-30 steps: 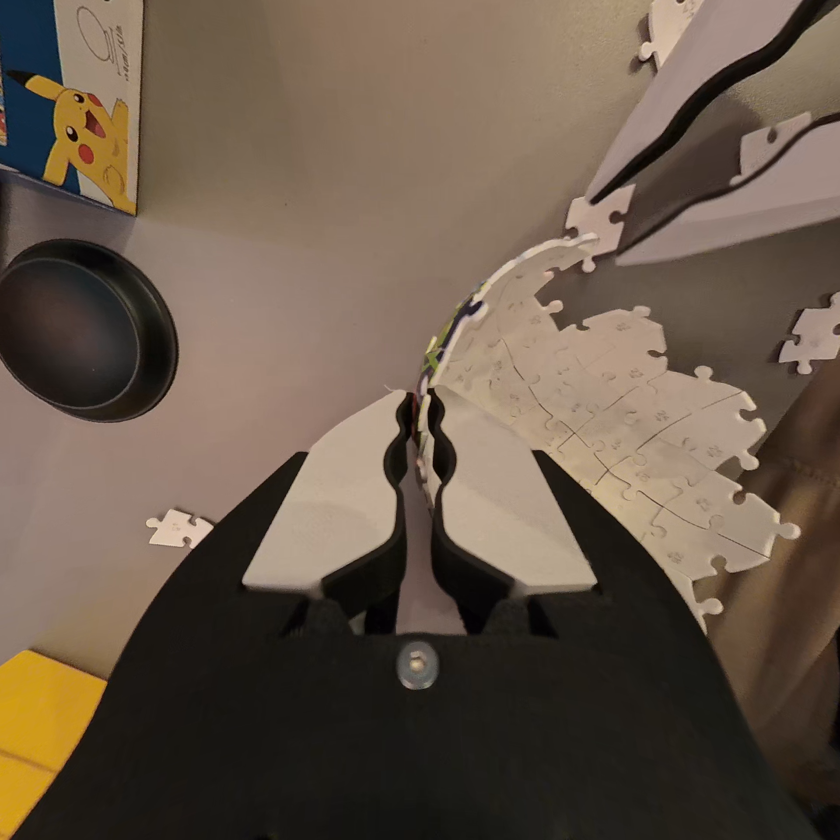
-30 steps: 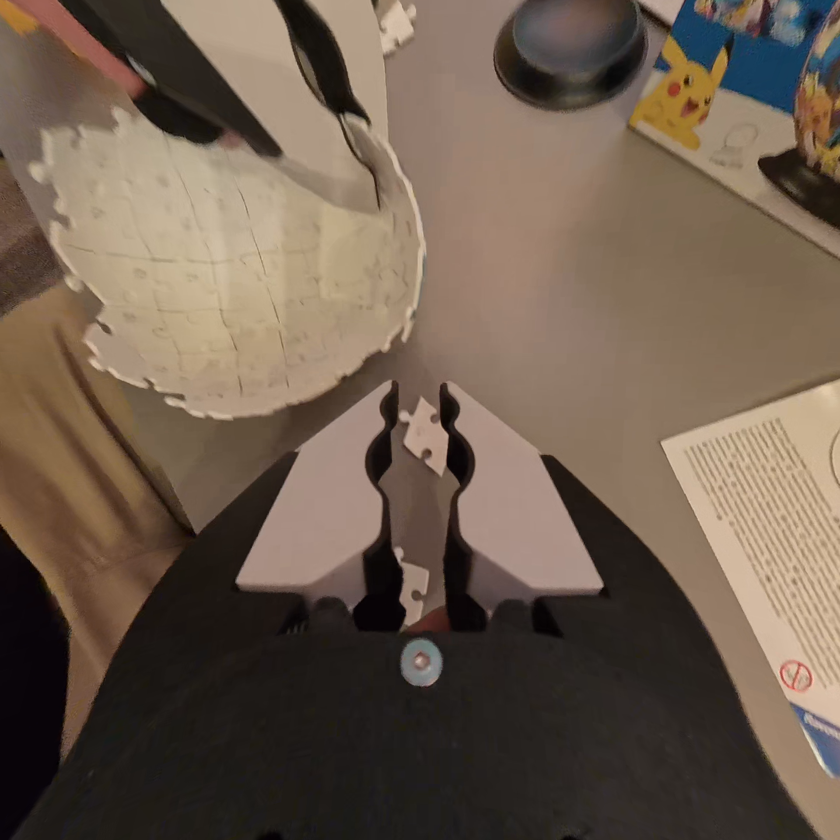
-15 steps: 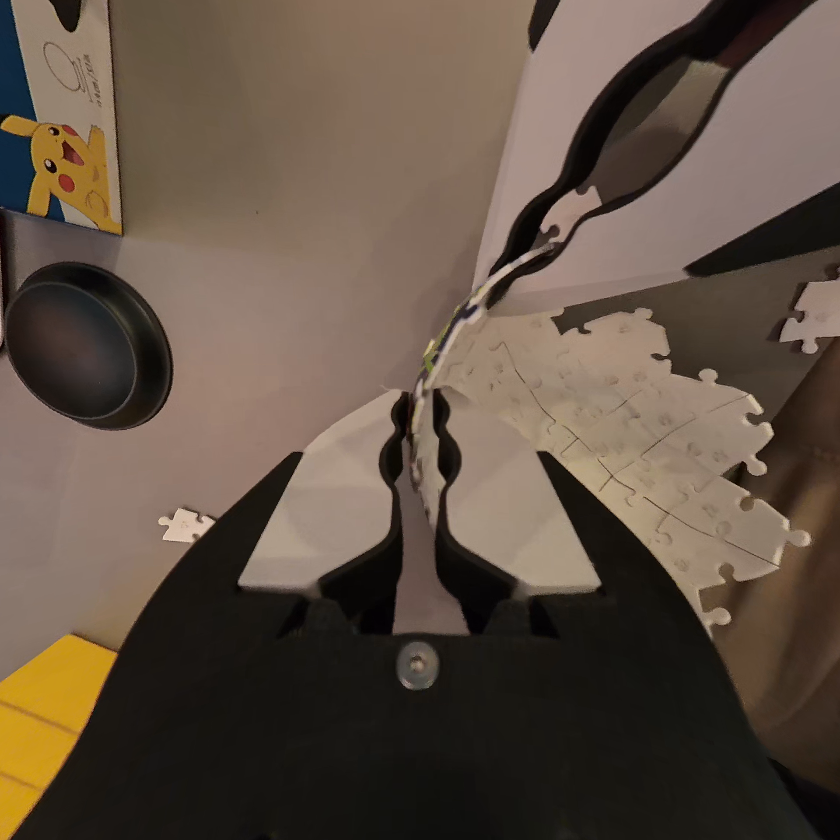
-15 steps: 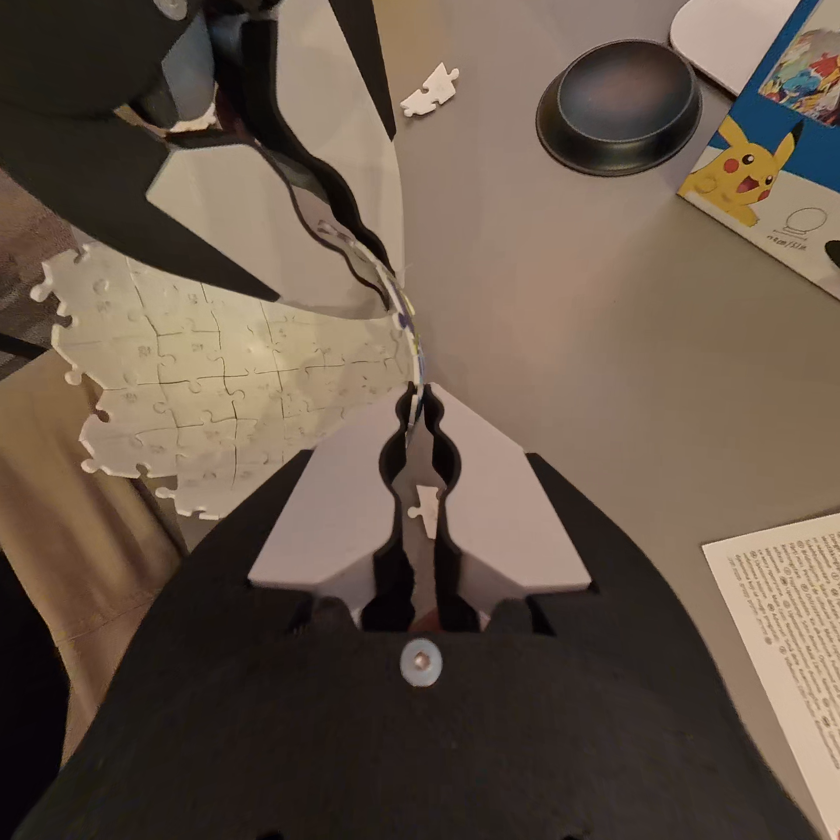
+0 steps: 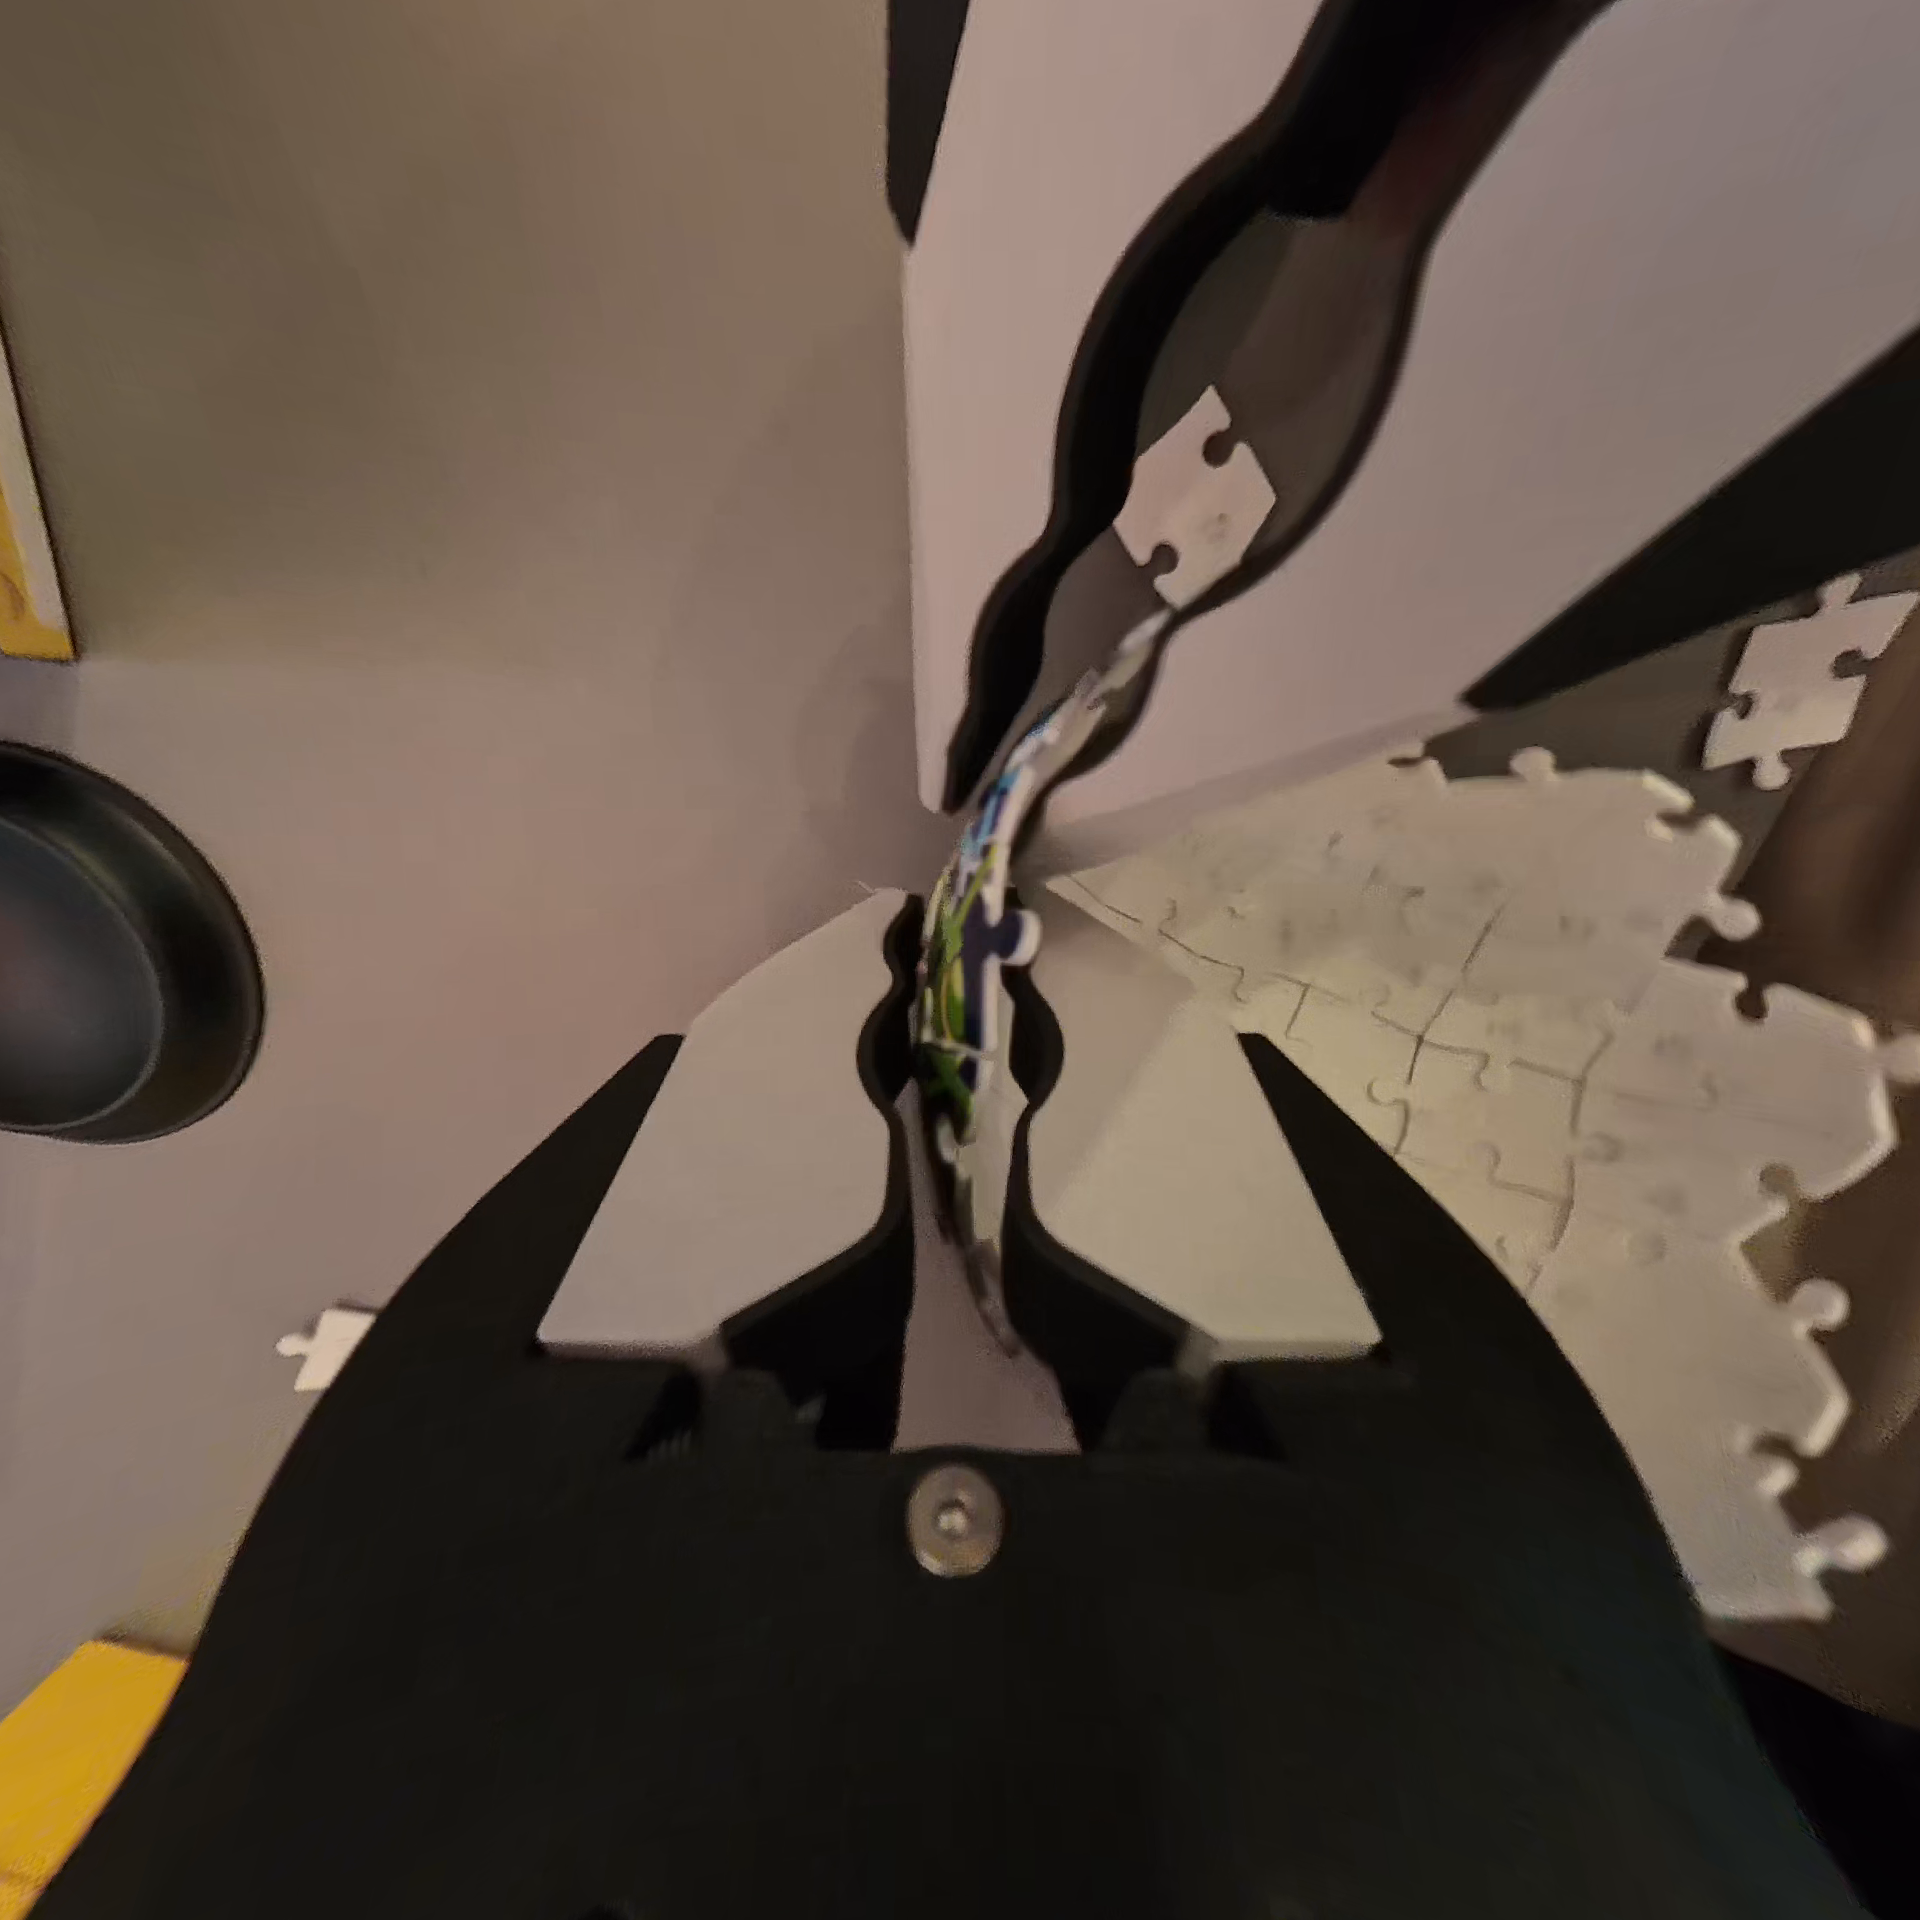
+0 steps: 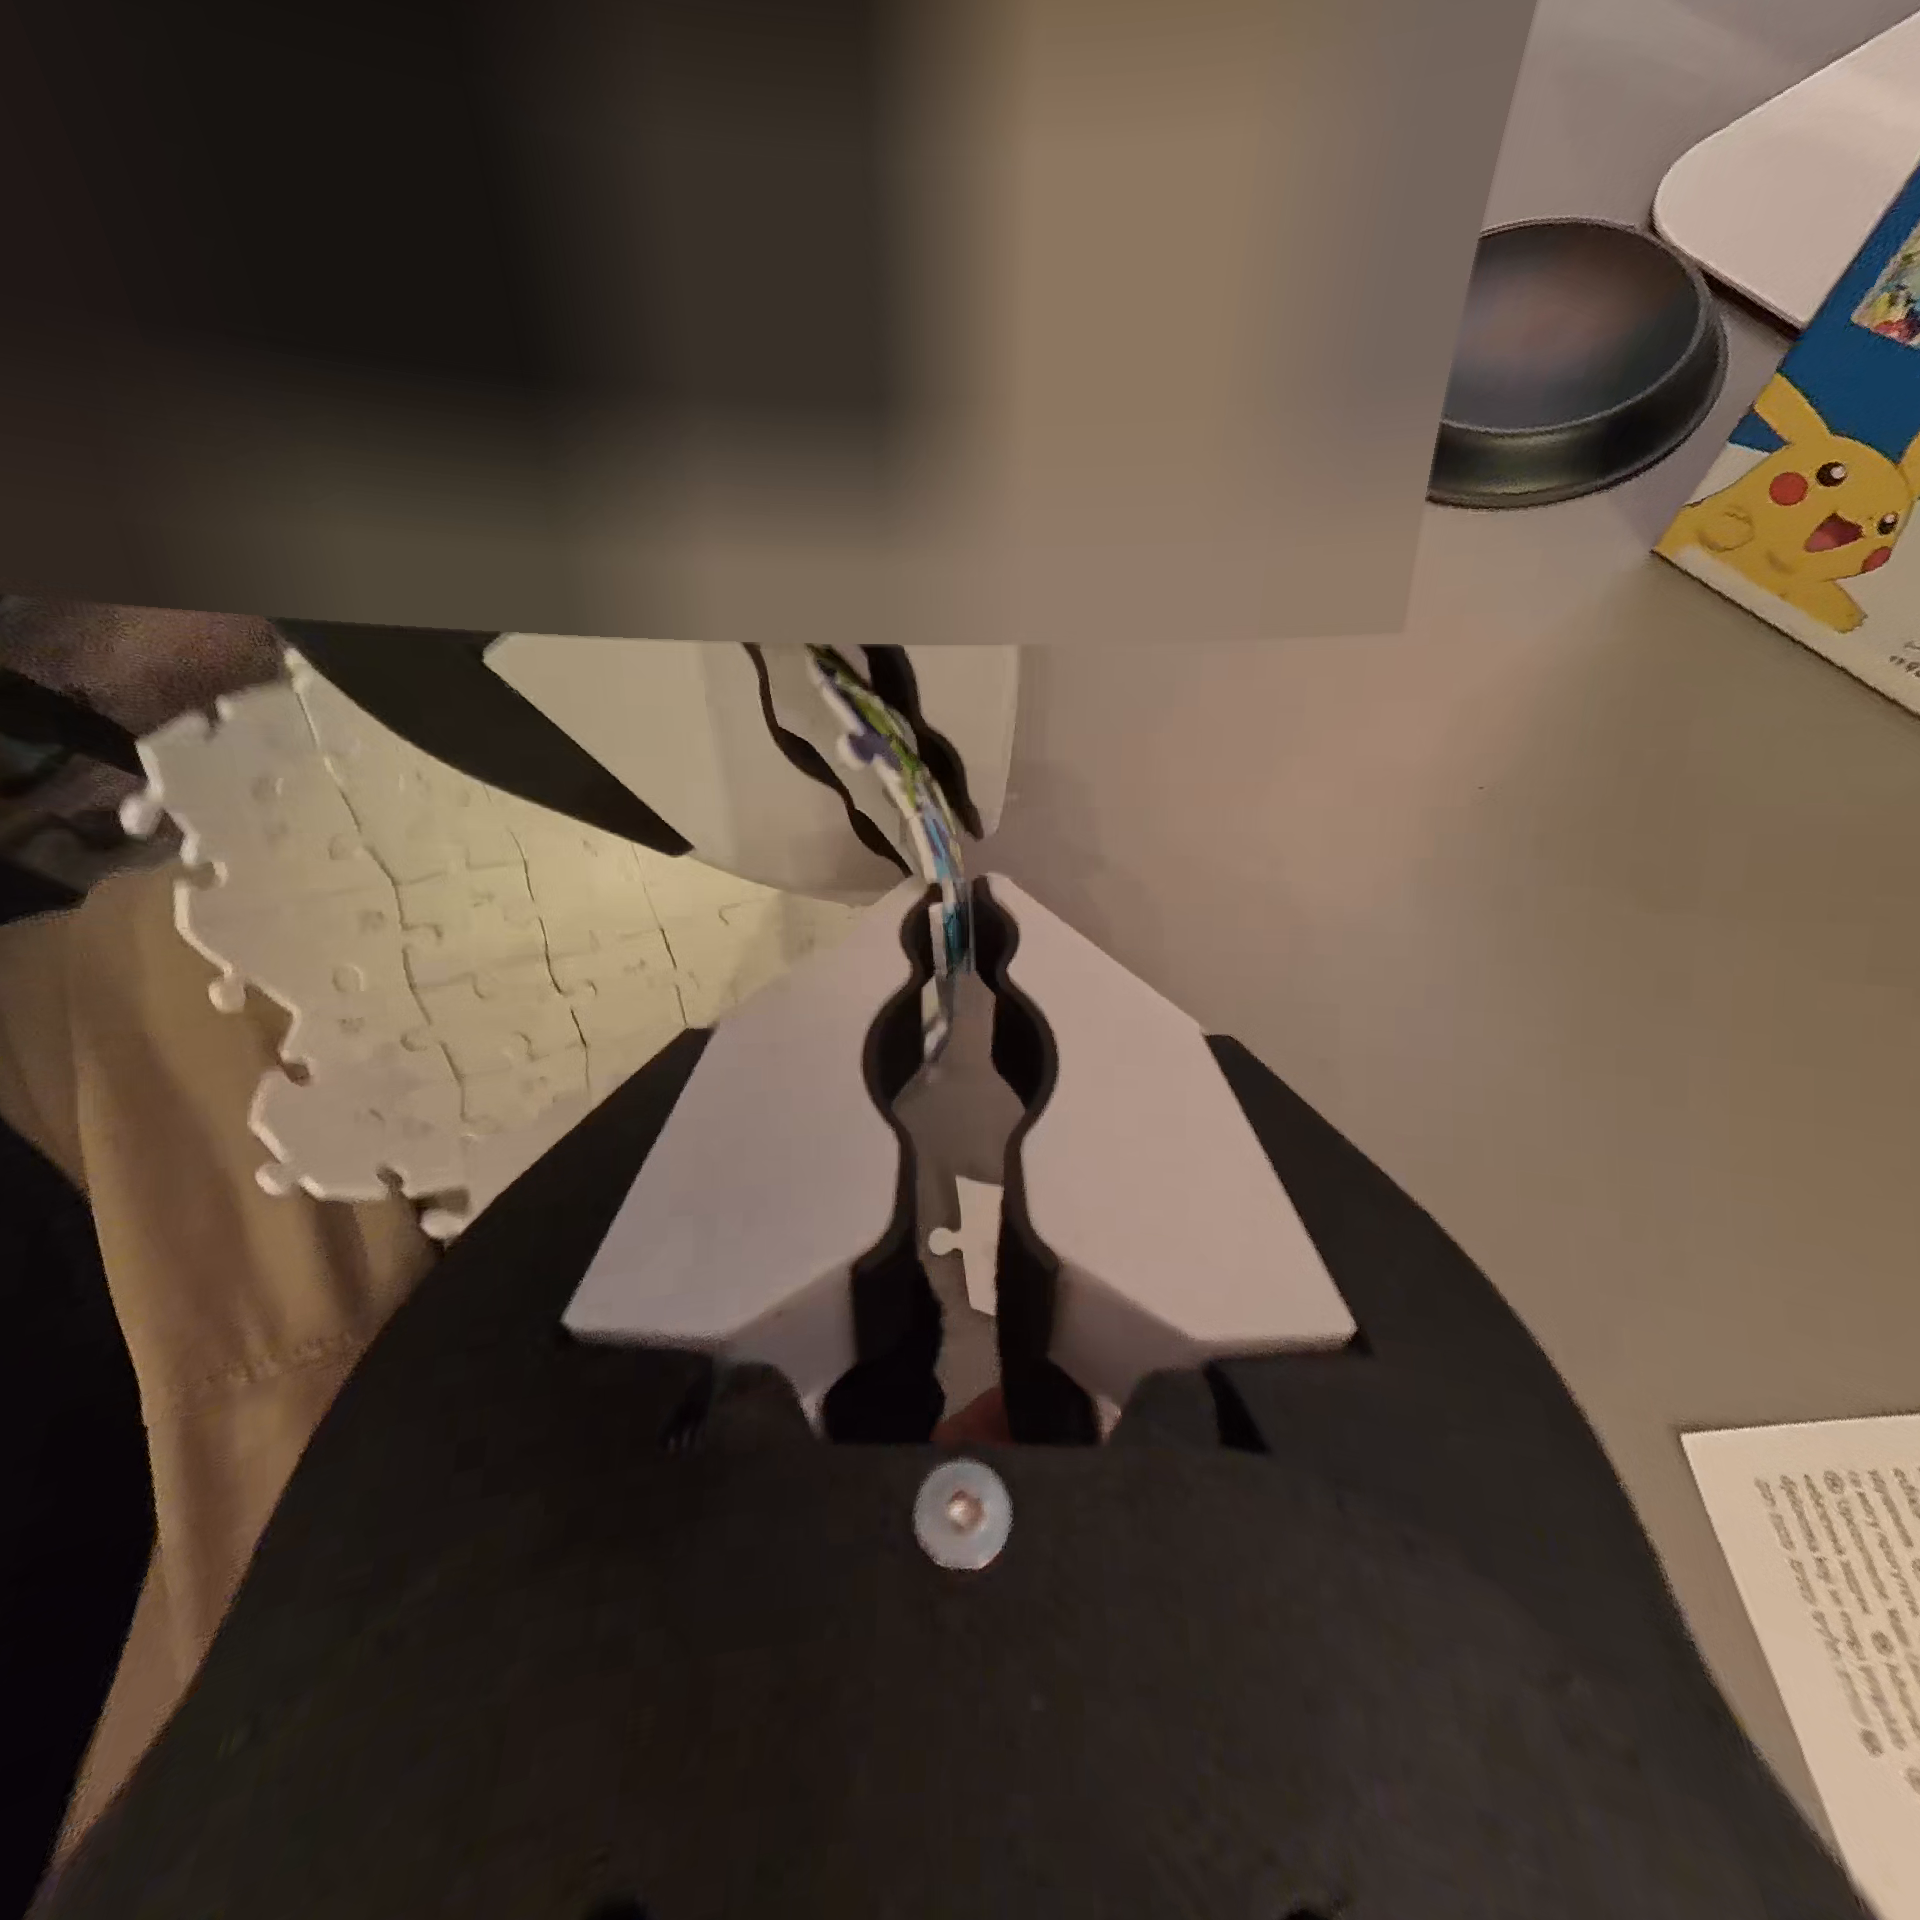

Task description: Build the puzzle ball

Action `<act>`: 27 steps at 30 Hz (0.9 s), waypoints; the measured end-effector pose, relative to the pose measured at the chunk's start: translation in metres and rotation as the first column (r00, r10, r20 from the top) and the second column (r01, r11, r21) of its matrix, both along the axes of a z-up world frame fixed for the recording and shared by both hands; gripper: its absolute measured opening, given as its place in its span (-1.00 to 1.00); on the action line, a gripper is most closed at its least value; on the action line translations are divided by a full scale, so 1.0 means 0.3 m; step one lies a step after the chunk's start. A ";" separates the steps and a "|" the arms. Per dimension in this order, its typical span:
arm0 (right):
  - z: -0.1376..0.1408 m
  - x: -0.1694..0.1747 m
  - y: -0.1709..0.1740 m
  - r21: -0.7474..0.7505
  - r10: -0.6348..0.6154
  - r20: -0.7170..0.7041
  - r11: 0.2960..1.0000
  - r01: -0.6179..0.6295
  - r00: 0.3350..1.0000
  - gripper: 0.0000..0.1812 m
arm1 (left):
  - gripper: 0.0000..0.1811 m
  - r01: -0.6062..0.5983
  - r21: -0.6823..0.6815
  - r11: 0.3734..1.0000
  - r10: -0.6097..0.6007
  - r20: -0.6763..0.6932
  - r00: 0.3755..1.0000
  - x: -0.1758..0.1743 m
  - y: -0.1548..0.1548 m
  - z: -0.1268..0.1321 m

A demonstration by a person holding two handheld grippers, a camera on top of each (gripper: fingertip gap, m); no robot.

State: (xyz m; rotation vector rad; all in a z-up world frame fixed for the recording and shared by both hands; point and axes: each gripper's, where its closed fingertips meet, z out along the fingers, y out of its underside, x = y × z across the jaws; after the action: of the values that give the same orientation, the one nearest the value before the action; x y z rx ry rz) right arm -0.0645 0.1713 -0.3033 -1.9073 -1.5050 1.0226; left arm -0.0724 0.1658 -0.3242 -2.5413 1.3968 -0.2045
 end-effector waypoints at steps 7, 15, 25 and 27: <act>0.034 0.064 0.059 -0.015 -0.039 0.023 0.999 0.039 0.999 -0.81 | -0.89 -0.070 -0.086 0.994 0.065 -0.066 0.996 -0.051 0.013 -0.002; -0.011 0.196 0.056 -0.017 0.044 0.156 0.999 -0.042 0.987 -0.74 | -0.90 -0.083 -0.220 0.972 0.024 -0.256 0.966 -0.141 0.012 -0.005; -0.153 0.219 0.012 0.100 0.085 0.381 0.986 -0.132 0.921 -0.91 | -0.89 -0.114 -0.339 0.934 -0.031 -0.394 0.918 -0.132 0.026 -0.021; -0.153 0.220 0.009 0.108 0.068 0.376 0.987 -0.117 0.924 -0.96 | -0.89 -0.124 -0.351 0.928 -0.027 -0.396 0.918 -0.128 0.031 -0.026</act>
State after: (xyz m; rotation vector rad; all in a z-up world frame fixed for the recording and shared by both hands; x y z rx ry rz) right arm 0.0015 0.1741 -0.3492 -2.0330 -1.8363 0.6014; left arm -0.1106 0.1751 -0.3321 -3.0614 1.5511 0.0717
